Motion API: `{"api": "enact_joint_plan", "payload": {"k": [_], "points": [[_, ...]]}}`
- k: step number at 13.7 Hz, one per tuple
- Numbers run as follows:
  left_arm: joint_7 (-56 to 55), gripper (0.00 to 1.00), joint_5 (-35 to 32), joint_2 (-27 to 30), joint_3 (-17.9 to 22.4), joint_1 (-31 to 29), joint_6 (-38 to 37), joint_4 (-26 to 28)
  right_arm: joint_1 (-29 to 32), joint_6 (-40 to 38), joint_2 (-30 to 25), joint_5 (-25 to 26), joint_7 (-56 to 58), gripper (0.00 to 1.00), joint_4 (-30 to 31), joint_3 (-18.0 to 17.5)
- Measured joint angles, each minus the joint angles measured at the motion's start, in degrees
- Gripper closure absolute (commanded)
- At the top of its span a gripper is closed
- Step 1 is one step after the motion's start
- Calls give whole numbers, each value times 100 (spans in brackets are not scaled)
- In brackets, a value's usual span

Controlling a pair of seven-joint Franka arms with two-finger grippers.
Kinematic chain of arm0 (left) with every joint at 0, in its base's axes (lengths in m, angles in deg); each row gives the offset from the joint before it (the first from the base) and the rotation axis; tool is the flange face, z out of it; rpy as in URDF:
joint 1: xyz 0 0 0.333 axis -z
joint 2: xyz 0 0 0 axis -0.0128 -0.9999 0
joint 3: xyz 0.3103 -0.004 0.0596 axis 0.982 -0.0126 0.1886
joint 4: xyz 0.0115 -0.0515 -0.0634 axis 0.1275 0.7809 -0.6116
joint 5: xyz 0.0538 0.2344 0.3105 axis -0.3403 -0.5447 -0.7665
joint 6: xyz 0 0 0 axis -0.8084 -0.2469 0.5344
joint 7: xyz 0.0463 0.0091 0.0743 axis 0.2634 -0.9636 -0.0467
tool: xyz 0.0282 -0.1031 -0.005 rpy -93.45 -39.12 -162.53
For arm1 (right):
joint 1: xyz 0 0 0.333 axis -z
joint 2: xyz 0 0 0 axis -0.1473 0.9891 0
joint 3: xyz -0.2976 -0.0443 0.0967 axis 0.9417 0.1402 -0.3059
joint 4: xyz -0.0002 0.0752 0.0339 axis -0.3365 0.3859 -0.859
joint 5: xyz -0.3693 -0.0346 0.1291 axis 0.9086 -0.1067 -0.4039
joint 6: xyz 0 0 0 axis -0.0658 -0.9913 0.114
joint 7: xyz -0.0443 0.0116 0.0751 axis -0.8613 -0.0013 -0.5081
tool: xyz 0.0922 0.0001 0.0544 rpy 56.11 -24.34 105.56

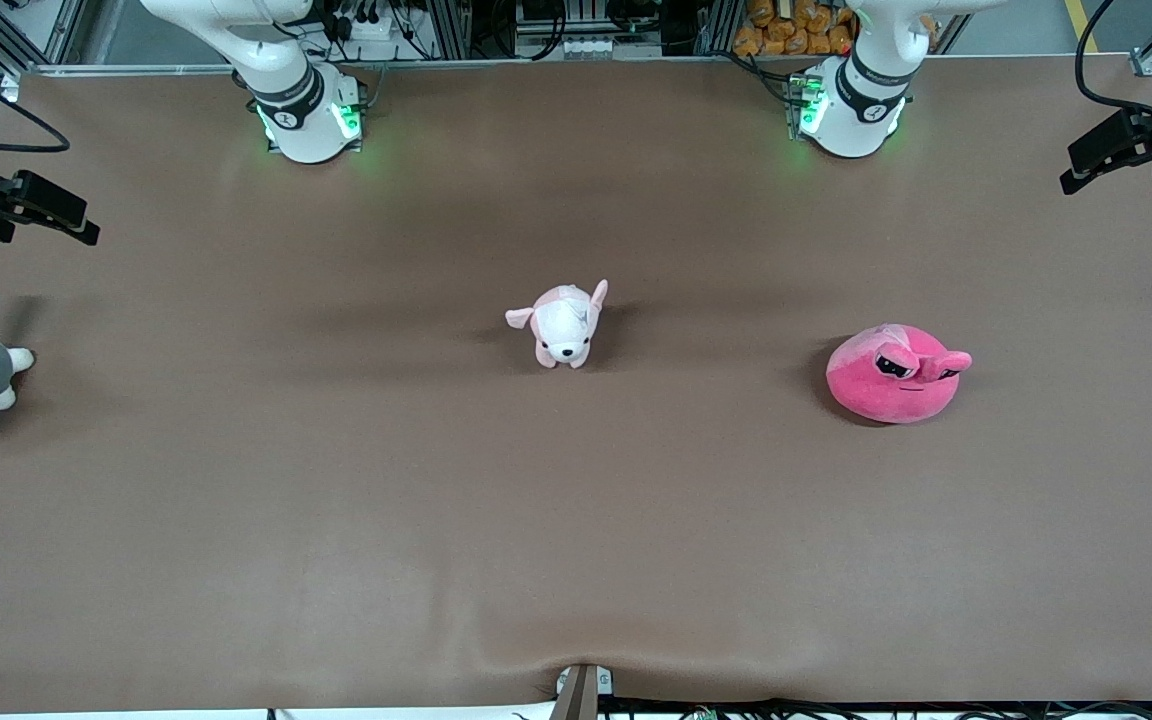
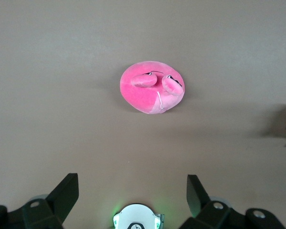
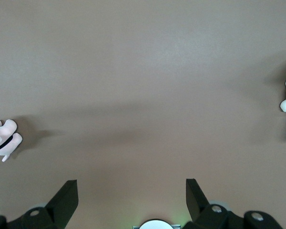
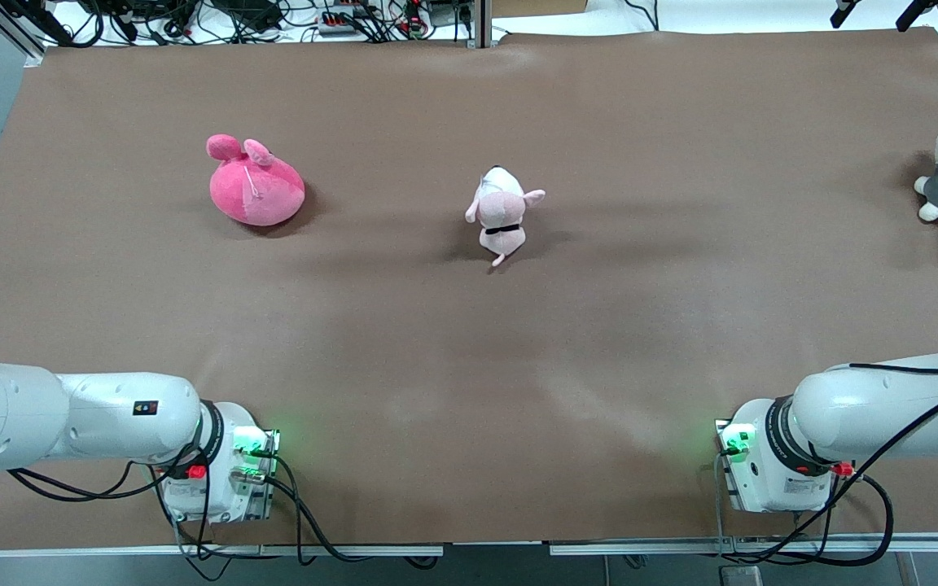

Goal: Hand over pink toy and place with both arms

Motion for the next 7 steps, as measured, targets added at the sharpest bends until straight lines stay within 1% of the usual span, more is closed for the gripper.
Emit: {"api": "enact_joint_plan", "payload": {"k": [4,7], "points": [[-530,0,0,0,-48,1,-29,3,0,0,1,0,0,0,1,0],[-664,0,0,-3,-74,1,-35,29,0,0,1,0,0,0,2,0]]}}
